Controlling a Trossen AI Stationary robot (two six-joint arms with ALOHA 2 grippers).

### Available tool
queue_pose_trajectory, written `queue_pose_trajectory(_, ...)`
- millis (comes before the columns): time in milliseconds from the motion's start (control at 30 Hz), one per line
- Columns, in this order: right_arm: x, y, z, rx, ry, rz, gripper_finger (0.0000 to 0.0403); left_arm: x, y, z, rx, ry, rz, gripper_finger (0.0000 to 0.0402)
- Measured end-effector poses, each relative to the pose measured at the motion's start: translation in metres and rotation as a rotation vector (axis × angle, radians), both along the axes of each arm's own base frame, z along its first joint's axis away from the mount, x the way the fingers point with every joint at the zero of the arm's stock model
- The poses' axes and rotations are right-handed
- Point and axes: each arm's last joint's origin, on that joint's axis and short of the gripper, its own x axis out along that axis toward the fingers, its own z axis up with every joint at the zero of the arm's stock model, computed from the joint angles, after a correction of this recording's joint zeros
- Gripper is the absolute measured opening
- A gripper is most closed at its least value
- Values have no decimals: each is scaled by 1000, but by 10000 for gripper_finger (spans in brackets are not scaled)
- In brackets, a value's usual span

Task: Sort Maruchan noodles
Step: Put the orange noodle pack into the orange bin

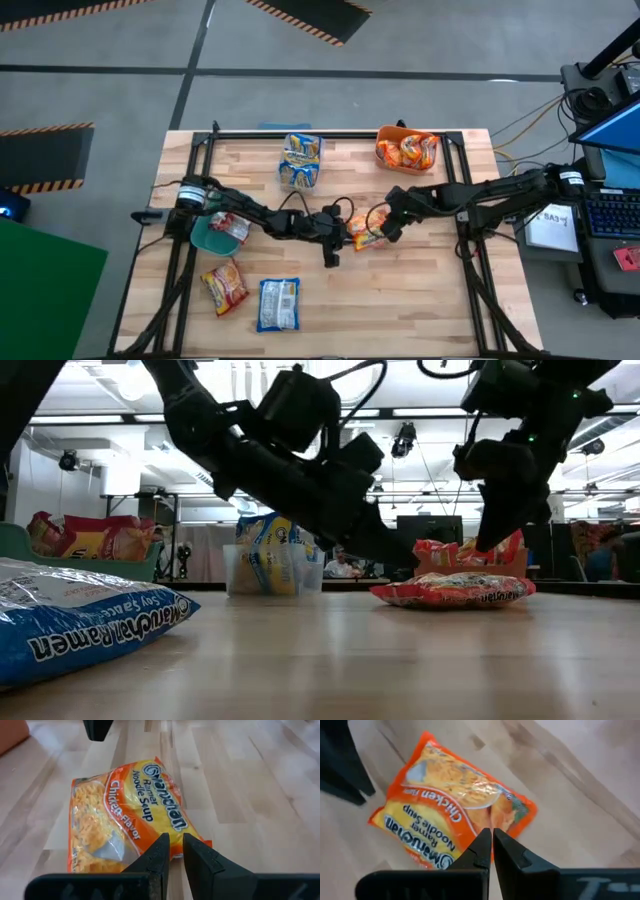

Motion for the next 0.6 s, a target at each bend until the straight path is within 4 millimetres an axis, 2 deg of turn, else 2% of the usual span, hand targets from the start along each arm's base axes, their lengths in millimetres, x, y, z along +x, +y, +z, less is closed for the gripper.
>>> queue_pose_trajectory(133, 0, -9, -1, 94, -11, -57, 17, 5, 0, -6, 1, 8, 0, 36)
queue_pose_trajectory(233, -1, -14, -1, 159, -17, -81, 48, 6, 0, -8, 4, 14, 1, 36)
queue_pose_trajectory(367, -1, -19, -1, 237, -23, -79, 116, 6, 0, -8, 11, 10, 2, 36)
queue_pose_trajectory(600, -5, -23, -6, 256, -9, -66, 246, 5, 0, -10, 15, 18, 6, 36)
